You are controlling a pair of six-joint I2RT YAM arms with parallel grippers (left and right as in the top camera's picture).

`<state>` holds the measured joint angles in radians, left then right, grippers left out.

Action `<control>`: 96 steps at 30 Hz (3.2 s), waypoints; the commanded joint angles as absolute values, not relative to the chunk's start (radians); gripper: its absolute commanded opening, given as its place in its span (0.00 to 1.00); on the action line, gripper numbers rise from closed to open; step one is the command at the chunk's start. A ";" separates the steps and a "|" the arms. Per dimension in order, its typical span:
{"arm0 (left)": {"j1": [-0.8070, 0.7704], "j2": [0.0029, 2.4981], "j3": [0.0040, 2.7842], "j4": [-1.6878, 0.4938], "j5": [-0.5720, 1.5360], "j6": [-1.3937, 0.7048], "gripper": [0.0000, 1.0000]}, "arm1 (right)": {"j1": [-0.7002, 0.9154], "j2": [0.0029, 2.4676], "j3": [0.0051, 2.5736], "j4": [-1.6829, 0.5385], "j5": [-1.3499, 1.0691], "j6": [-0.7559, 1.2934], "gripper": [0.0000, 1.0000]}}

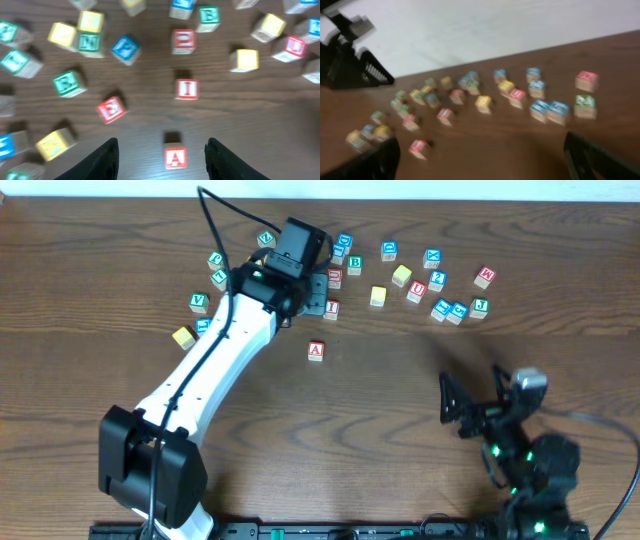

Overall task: Spell out AI2
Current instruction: 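Retract the left gripper and reach the right gripper to the red I block, then close the right gripper on the red I block and lift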

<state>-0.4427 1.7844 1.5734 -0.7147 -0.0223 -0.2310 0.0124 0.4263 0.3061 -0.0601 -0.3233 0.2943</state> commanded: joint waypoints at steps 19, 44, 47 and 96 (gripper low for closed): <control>-0.128 1.619 1.606 -0.890 -0.087 -0.198 0.56 | 0.251 1.737 1.669 -0.714 -0.524 0.069 0.99; 0.084 1.620 1.606 -0.961 -0.170 -0.191 0.56 | 0.520 2.309 2.099 -0.753 -0.096 0.295 0.84; 0.084 1.620 1.606 -0.961 -0.169 -0.191 0.69 | 0.529 2.333 2.099 -0.748 -0.028 0.359 0.80; 0.084 1.620 1.606 -0.961 -0.169 -0.191 0.98 | 0.578 2.375 1.934 -0.792 0.152 0.570 0.47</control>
